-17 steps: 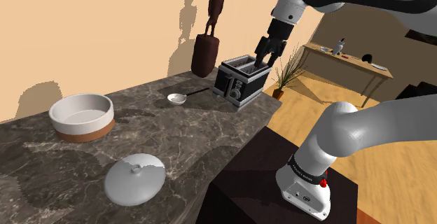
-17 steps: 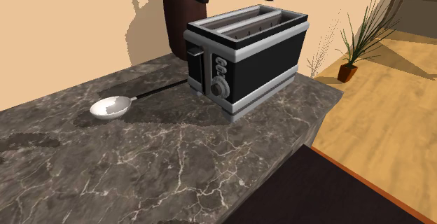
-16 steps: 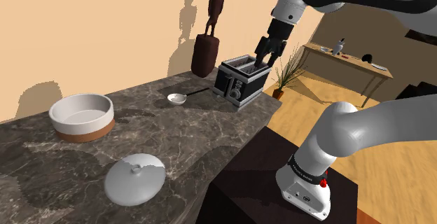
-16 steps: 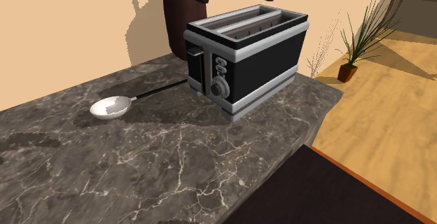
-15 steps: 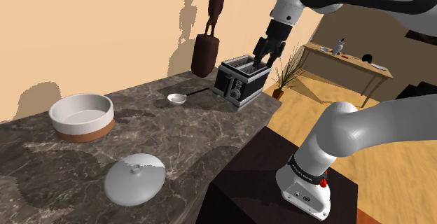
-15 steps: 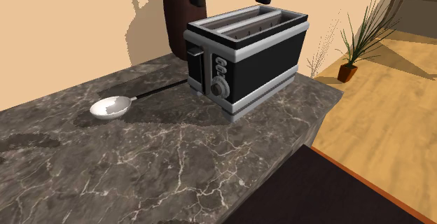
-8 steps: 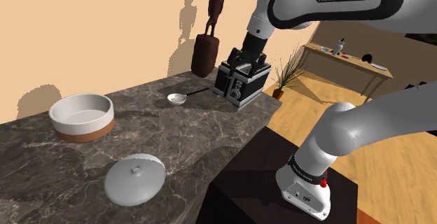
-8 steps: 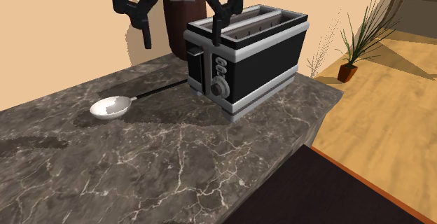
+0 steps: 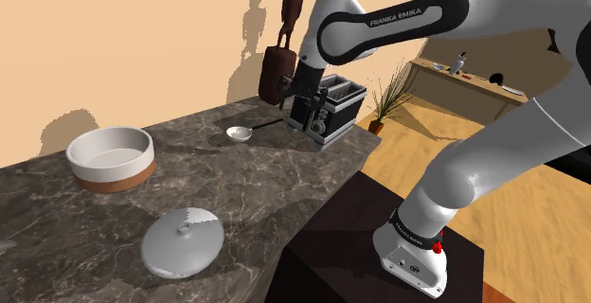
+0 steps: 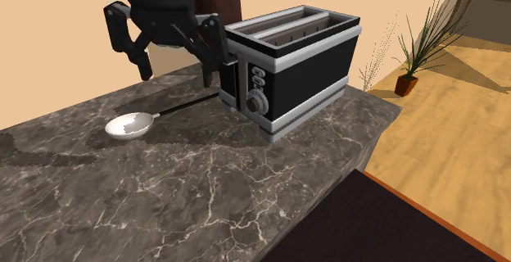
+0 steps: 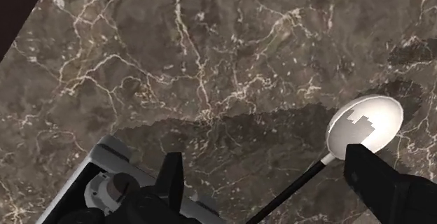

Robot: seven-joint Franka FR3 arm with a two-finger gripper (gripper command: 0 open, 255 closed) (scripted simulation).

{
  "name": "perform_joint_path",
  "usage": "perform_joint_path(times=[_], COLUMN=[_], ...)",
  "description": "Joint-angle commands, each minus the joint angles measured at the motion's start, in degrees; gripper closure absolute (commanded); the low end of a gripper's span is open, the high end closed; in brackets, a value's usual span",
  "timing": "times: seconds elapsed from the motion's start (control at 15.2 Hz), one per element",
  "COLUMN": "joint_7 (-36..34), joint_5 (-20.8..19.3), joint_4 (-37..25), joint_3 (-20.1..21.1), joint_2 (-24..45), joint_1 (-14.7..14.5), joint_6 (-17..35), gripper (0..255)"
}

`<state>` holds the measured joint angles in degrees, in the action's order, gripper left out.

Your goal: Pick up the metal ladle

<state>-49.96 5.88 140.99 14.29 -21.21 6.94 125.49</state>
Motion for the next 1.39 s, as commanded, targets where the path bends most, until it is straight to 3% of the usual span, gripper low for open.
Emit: perform_joint_path(times=[0.0,0.46,0.92,1.32], joint_7=[-6.83,-30.89,-52.58,-55.65], joint_5=[-1.49,-11.79,-21.86,-24.03], joint_4=[-2.01,-11.03,-22.90,-23.52], joint_3=[2.05,5.39,1.30,-0.18], joint_2=[4.80,21.72,37.35,41.29], joint_1=[1.58,5.60,4.22,3.34], joint_6=[3.20,10.47,12.41,15.43], gripper=[0,0,0,0])
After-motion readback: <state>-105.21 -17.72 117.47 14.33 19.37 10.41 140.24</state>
